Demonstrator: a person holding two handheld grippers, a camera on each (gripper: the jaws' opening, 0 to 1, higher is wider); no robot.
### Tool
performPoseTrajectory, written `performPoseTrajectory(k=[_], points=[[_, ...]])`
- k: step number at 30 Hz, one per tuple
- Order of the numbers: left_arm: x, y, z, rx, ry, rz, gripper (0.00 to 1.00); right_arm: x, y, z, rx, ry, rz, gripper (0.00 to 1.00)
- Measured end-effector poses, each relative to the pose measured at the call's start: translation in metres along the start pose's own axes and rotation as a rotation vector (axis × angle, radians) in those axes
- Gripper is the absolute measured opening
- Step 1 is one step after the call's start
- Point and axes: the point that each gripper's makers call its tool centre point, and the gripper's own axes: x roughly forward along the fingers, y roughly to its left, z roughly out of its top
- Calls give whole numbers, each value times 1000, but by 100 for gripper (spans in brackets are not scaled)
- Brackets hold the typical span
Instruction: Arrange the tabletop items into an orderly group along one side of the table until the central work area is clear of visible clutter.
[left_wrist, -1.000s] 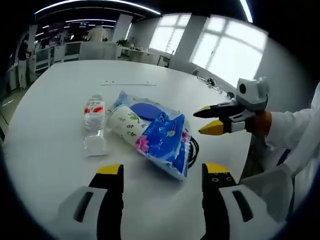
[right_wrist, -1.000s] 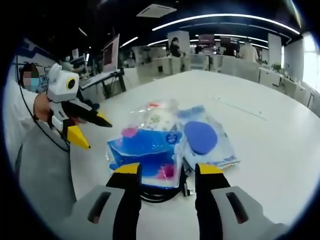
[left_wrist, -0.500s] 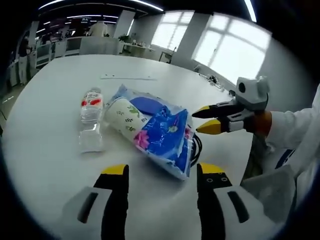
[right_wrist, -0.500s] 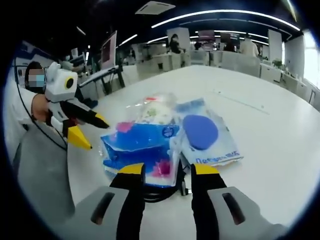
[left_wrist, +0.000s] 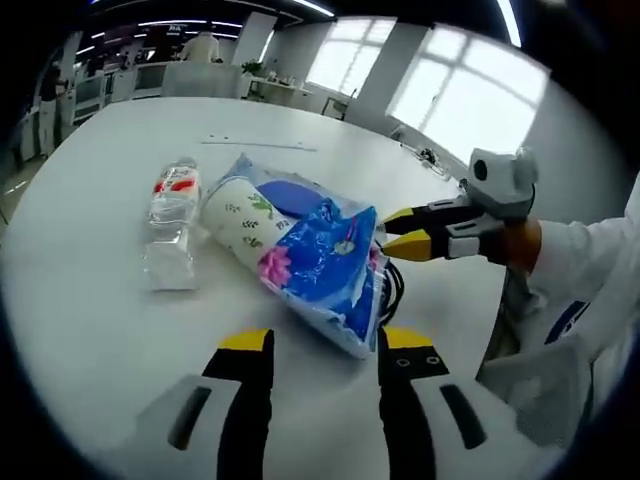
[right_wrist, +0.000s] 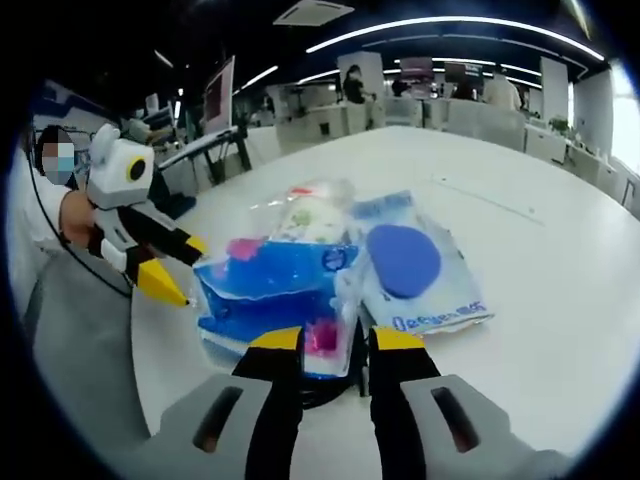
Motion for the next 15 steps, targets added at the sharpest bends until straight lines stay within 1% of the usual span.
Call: performPoseTrajectory(k=[3, 11, 13, 15], points=[[2, 1, -1, -15, 3, 4, 31, 1, 0, -2, 6, 5, 1, 21], [6, -1, -2, -30, 8, -3, 24, 2, -2, -5, 10, 9, 1, 17], [6, -1, -3, -27, 12, -2, 19, 3, -3, -6, 5, 8, 0, 13], [6, -3, -5, -28, 16, -10, 11, 3, -3, -6, 6, 9, 2, 11]])
